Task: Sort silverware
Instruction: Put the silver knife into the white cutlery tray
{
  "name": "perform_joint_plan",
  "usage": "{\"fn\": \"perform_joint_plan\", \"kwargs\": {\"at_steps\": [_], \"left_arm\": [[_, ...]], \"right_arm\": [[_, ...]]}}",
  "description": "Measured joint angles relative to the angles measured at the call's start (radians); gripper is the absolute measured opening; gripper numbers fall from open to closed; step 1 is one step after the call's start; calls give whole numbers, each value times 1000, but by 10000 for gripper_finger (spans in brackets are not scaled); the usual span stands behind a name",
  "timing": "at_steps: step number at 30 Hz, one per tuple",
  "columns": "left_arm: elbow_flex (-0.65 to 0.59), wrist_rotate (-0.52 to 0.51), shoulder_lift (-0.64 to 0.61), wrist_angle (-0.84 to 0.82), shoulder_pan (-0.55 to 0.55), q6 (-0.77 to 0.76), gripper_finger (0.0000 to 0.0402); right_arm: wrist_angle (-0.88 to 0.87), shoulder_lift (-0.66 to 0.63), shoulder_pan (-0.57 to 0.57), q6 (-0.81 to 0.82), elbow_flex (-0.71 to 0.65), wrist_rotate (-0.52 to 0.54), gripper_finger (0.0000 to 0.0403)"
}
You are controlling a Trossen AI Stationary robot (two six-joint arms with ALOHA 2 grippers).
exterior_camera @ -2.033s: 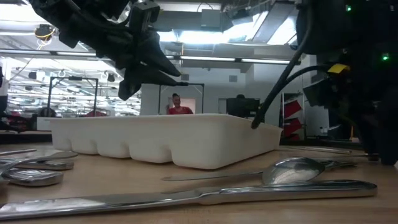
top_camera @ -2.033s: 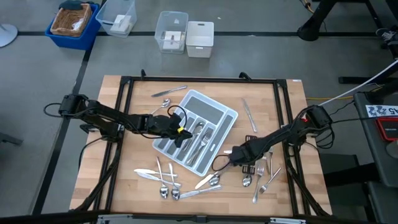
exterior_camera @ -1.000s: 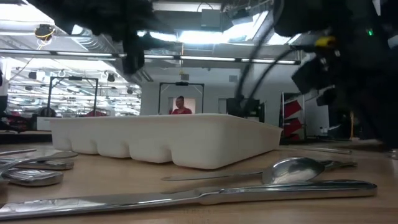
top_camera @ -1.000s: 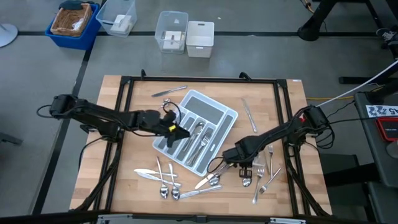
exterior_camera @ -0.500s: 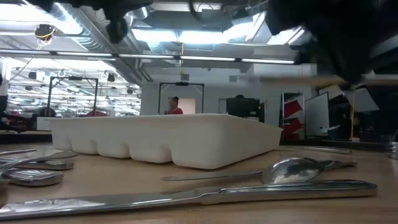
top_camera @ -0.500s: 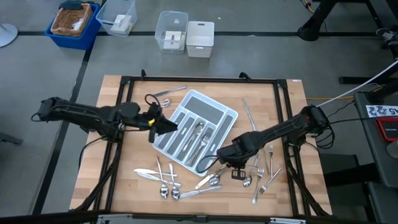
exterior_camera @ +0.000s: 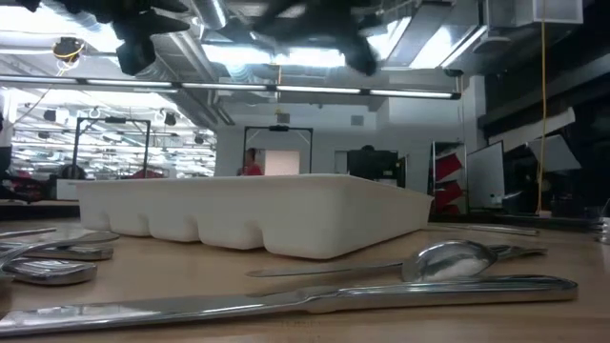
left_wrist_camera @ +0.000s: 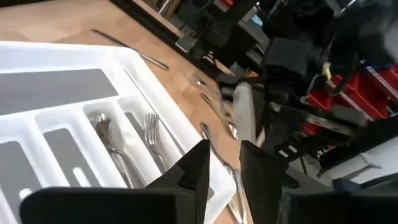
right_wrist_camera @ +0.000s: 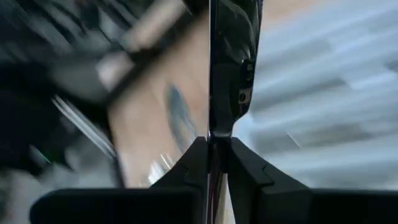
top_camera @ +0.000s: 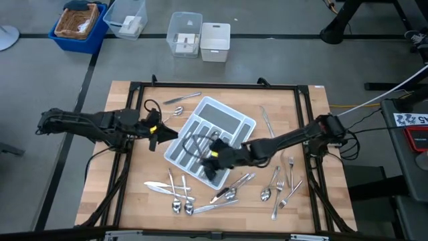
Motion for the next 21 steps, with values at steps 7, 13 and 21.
{"fn": "perform_joint_plan", "kwargs": {"at_steps": [7,13,21], "left_arm": [[0,-4,-5,-63,0,0,76],[0,-4,-5,-127,0,0,76],[0,-10,-5,-199,0,11,76]], "right_arm": [[415,164,-75,109,0,27,39],[461,247,-112,286,-1,163,40],[301,266,-114,518,0,386,40]]}}
